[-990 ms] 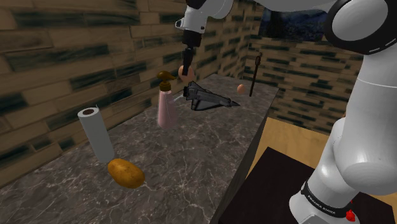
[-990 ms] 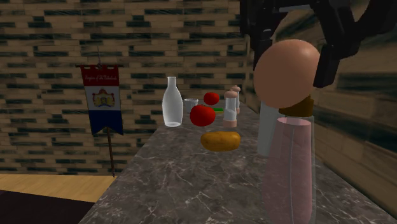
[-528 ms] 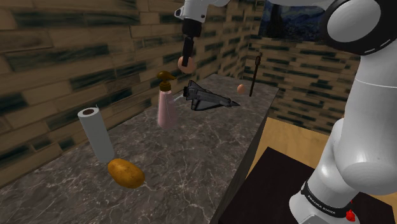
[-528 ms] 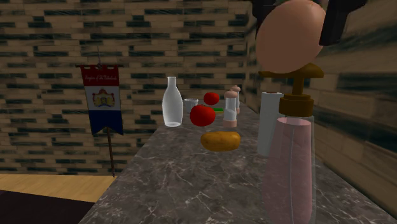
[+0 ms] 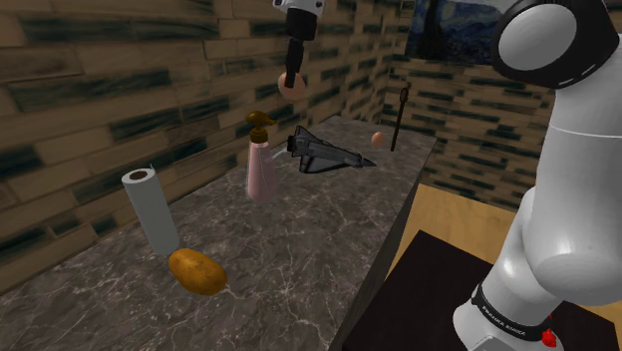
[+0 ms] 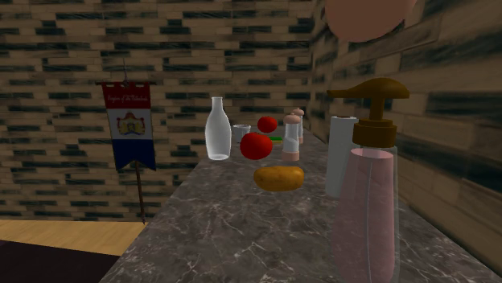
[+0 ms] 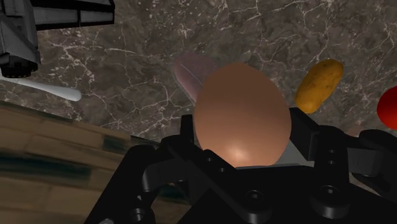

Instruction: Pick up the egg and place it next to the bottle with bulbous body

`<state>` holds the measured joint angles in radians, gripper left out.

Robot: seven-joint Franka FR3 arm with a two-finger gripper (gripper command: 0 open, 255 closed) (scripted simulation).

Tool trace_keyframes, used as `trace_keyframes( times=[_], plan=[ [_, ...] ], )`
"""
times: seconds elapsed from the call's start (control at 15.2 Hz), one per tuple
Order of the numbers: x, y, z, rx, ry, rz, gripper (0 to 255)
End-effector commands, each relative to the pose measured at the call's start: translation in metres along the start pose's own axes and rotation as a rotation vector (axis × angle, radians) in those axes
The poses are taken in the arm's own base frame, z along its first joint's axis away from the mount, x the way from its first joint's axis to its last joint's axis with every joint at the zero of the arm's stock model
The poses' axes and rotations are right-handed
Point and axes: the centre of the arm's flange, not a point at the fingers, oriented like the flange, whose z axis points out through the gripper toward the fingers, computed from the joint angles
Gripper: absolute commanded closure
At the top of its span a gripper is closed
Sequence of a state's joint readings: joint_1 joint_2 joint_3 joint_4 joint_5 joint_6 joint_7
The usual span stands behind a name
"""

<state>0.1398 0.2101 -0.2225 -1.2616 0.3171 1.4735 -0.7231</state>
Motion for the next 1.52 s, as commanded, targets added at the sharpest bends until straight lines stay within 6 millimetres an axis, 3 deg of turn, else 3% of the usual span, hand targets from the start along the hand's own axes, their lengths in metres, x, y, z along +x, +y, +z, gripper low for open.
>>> trace_keyframes(
  times=[0.0,1.45],
  plan=[
    [0.001,-0.013,-0.002,0.0,0.0,0.0,255],
    [0.006,-0.298,0.056,0.0,0.0,0.0,255]
  ],
)
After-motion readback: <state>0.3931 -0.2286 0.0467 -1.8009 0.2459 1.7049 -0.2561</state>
